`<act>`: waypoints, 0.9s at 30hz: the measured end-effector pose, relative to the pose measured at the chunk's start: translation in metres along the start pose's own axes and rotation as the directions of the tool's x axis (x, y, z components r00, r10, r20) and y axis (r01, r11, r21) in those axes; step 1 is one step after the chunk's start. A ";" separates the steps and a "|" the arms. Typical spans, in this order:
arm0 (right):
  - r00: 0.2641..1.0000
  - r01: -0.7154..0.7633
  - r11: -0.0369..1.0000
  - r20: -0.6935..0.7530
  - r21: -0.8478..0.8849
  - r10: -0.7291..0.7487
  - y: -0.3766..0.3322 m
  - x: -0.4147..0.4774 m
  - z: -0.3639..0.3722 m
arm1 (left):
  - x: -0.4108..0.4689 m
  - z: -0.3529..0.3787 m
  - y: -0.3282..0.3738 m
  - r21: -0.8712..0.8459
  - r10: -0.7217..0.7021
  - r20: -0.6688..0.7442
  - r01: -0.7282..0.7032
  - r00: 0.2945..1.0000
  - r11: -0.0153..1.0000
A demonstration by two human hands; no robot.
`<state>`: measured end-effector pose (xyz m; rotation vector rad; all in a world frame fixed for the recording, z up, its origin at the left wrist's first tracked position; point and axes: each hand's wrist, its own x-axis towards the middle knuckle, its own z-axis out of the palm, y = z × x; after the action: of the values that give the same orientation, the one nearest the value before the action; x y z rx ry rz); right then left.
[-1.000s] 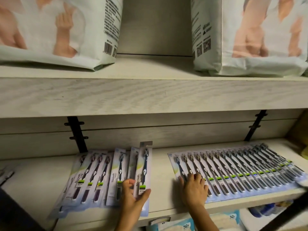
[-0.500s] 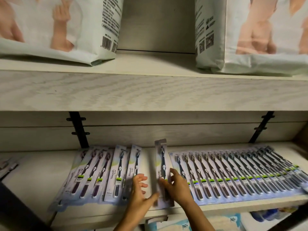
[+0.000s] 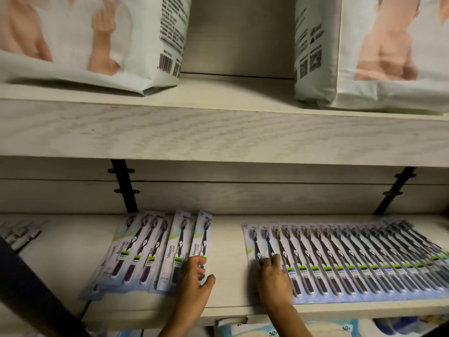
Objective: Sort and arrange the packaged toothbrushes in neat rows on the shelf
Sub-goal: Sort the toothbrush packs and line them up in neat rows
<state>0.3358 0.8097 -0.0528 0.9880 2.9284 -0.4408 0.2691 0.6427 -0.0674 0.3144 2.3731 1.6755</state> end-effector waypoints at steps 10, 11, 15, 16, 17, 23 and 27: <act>0.997 0.068 0.995 -0.052 0.067 -0.065 0.005 -0.009 -0.009 | 0.038 0.003 0.018 0.827 0.080 -0.030 -0.020 0.996 0.561; 0.994 0.090 0.991 -0.071 0.094 -0.083 0.004 -0.012 -0.011 | 0.038 0.001 0.014 0.871 0.053 -0.030 0.000 0.998 0.492; 0.979 0.179 0.976 -0.121 0.122 -0.164 -0.004 -0.020 -0.014 | 0.034 0.001 0.000 0.919 0.085 -0.060 0.021 0.995 0.393; 0.976 0.192 0.973 -0.132 0.128 -0.175 -0.006 -0.021 -0.012 | 0.033 0.001 -0.002 0.916 0.095 -0.074 0.030 0.993 0.401; 0.974 0.203 0.969 -0.134 0.138 -0.185 -0.008 -0.022 -0.011 | 0.033 0.000 -0.004 0.909 0.101 -0.093 0.043 0.991 0.415; 0.968 0.243 0.958 -0.106 0.153 -0.228 -0.019 -0.023 -0.008 | 0.030 -0.020 -0.010 0.890 0.072 -0.125 0.079 0.990 0.449; 0.955 0.295 0.880 -0.141 0.372 -0.260 -0.030 -0.018 0.002 | 0.028 -0.027 -0.013 0.782 0.095 -0.120 0.035 0.988 0.623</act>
<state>0.3316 0.7757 -0.0454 0.6112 3.1421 -1.0544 0.2334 0.6224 -0.0726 0.3632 3.1098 0.5441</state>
